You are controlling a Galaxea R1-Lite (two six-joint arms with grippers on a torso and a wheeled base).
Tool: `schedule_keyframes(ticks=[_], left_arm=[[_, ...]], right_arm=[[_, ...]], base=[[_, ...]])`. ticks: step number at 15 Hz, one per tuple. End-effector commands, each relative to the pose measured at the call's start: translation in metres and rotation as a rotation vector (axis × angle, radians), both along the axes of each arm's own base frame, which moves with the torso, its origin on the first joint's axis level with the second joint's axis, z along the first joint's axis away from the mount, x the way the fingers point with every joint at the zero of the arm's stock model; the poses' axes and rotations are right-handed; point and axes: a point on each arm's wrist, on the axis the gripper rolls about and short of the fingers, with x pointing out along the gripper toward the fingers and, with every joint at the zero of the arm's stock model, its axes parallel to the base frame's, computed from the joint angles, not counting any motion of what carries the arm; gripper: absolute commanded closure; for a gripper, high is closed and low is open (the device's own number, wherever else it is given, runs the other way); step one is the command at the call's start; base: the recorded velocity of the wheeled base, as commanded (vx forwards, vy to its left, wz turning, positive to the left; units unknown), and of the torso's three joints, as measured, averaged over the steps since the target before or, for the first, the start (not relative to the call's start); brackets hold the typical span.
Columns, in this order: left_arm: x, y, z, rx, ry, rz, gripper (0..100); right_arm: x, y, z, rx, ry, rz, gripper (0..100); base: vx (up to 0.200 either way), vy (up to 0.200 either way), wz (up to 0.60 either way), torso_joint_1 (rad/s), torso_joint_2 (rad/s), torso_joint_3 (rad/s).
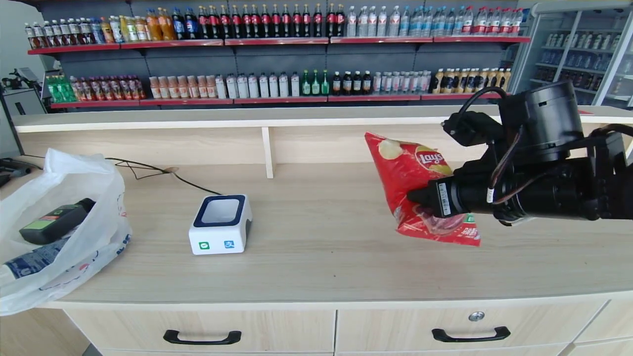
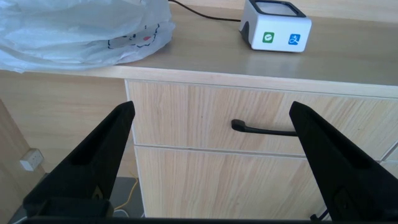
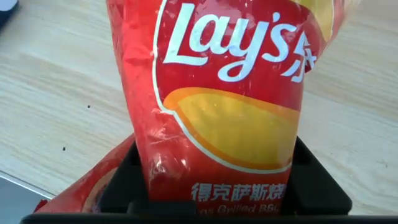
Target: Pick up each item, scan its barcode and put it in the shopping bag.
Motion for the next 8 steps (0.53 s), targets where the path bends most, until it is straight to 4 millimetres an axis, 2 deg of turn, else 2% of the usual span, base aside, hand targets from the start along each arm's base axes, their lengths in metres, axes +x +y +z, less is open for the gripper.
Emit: schedule_keyframes(ticks=[1, 2, 5, 6, 7, 8], left_arm=[[0.000, 0.000, 0.000, 0.000, 0.000, 0.000, 0], [0.000, 0.000, 0.000, 0.000, 0.000, 0.002, 0], [0.000, 0.000, 0.000, 0.000, 0.000, 0.000, 0], [0.000, 0.000, 0.000, 0.000, 0.000, 0.000, 0], [0.000, 0.000, 0.000, 0.000, 0.000, 0.000, 0], [0.000, 0.000, 0.000, 0.000, 0.000, 0.000, 0]], right_arm=[[-0.025, -0.001, 0.041, 0.109, -0.101, 0.018, 100], [-0.026, -0.001, 0.042, 0.111, -0.104, 0.019, 100], [-0.081, -0.020, 0.061, 0.218, -0.147, 0.102, 100], [-0.092, -0.025, 0.064, 0.245, -0.152, 0.117, 100], [-0.115, -0.038, 0.065, 0.293, -0.164, 0.168, 100], [-0.125, -0.044, 0.067, 0.320, -0.174, 0.209, 100]], base=[[0.000, 0.000, 0.00, 0.000, 0.00, 0.000], [0.000, 0.000, 0.00, 0.000, 0.00, 0.000], [0.000, 0.000, 0.00, 0.000, 0.00, 0.000], [0.000, 0.000, 0.00, 0.000, 0.00, 0.000], [0.000, 0.000, 0.00, 0.000, 0.00, 0.000], [0.000, 0.000, 0.00, 0.000, 0.00, 0.000]])
